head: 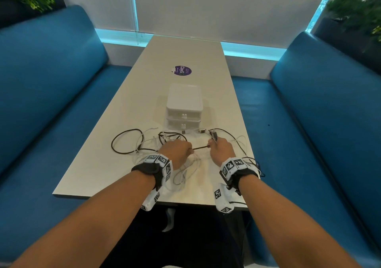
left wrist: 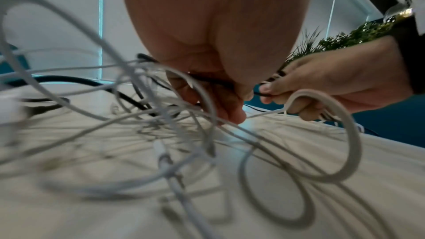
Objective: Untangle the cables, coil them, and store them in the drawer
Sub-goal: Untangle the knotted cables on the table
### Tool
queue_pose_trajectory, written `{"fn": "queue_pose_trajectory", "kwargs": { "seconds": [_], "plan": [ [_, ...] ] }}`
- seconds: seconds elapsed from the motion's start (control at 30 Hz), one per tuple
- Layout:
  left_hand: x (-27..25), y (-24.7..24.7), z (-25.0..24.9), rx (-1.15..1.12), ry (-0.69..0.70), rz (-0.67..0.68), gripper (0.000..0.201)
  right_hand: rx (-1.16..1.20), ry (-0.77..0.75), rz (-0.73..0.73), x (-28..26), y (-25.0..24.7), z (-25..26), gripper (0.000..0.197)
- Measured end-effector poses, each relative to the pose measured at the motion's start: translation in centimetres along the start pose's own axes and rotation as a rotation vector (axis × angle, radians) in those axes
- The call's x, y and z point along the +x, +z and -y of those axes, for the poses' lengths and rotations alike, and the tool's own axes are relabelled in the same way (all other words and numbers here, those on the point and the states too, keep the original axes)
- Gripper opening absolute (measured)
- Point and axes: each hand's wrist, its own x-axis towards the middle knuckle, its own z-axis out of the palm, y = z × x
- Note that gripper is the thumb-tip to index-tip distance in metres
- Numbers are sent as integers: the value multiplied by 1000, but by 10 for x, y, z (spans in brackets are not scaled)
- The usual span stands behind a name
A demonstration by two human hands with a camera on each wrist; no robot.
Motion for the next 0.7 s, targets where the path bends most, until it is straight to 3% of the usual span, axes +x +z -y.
{"fn": "queue_pose_trajectory", "kwargs": {
  "seconds": [0.13,0.3,0.43,0.57,0.7],
  "plan": [
    [-4,2,10,28,25,14,32,-15,0,1,-3,-4,0,37],
    [-4,10,-5,126,77,-13,31,283,-51,25,-3,2,21,34],
    [-5,12,-12,156,125,-31,31,507,-99,143,-3,8,32,42],
    [-6,12,-14,119,137,-25,30,657,-49,140,-8,6,39,33],
    [-10,12,-6,75,102,24,36,493,-48,132,-10,8,32,34]
  ]
}}
